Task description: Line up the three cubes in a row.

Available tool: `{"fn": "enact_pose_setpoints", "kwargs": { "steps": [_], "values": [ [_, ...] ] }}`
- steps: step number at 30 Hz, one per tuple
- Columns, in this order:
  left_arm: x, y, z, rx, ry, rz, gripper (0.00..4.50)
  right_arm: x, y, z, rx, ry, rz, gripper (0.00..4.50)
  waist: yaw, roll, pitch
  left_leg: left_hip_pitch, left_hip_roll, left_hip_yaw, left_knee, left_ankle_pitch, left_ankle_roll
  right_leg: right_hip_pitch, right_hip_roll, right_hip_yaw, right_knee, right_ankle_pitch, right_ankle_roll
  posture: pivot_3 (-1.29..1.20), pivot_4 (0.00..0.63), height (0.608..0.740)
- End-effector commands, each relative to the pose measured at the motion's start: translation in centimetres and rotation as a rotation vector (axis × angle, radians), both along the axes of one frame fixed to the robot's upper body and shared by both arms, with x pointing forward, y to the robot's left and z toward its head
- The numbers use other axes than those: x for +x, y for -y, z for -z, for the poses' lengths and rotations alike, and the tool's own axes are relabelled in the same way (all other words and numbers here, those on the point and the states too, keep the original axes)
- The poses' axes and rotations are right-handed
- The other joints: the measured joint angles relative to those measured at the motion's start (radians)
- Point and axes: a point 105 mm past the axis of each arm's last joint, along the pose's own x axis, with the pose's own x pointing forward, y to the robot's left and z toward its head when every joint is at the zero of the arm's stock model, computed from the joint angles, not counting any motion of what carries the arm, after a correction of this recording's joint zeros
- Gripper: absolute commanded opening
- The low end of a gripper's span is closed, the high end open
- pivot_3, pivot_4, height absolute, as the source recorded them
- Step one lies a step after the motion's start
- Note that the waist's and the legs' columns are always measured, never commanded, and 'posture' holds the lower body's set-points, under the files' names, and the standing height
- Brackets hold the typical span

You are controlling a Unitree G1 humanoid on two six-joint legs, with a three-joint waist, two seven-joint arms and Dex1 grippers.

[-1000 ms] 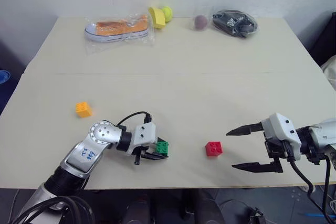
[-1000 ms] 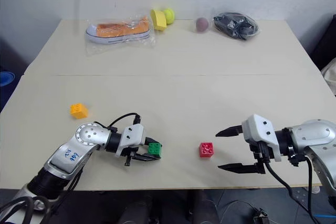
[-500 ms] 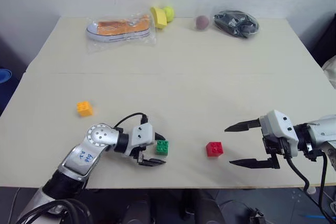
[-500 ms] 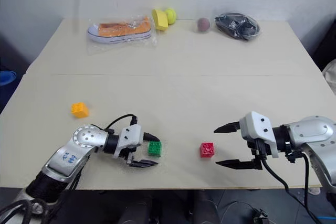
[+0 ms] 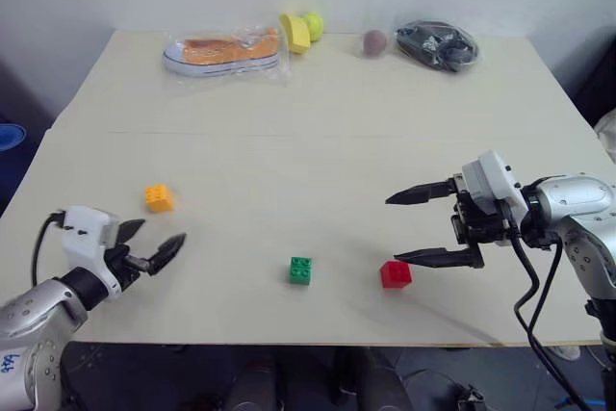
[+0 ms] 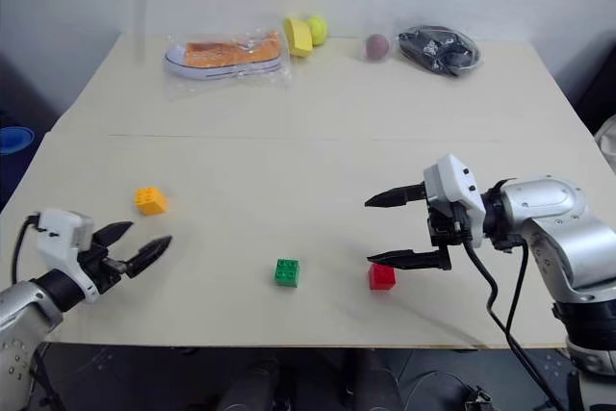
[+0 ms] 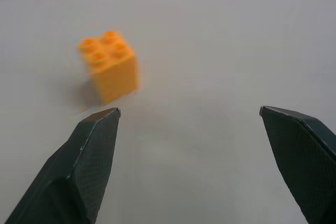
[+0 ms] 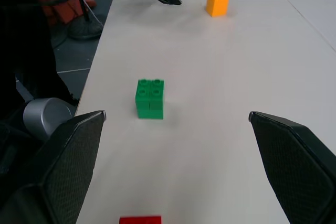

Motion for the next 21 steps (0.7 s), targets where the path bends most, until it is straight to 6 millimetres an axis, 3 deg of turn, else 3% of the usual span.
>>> {"fn": "enact_pose_setpoints", "kwargs": {
  "steps": [1,4,12,21],
  "values": [
    [0.4,-0.3,-0.1,0.076,-0.009,-0.141,4.48,-0.1,-0.2,-0.5,0.011,0.012,-0.020,4.50,0.000,0.000,0.000,0.000,0.000,-0.001,0.000,0.000,0.000,0.001,0.000,-0.001,-0.001,0.000,0.000,0.00,0.150,0.740],
    [1.8,0.1,0.7,0.048,-0.019,-0.245,4.48,0.1,-0.5,-0.8,0.023,0.024,-0.024,4.50,-0.001,0.000,0.000,0.000,0.000,-0.001,-0.001,0.000,0.000,0.001,0.000,-0.002,-0.002,0.000,0.000,0.00,0.150,0.740],
    [6.6,1.4,0.1,0.077,0.015,-0.295,4.48,0.4,-1.3,-1.0,0.047,0.048,-0.026,4.50,-0.003,-0.001,-0.001,0.000,0.000,-0.001,-0.001,0.000,0.000,0.001,0.001,-0.004,-0.002,0.001,0.000,0.00,0.150,0.740],
    [8.3,1.4,-0.3,0.069,0.014,-0.335,4.48,0.5,-1.6,-1.2,0.072,0.064,-0.012,4.50,-0.003,-0.001,-0.001,0.000,0.000,0.000,-0.001,0.000,0.000,0.002,0.001,-0.004,-0.002,0.001,0.000,0.00,0.150,0.740]
  ]
}}
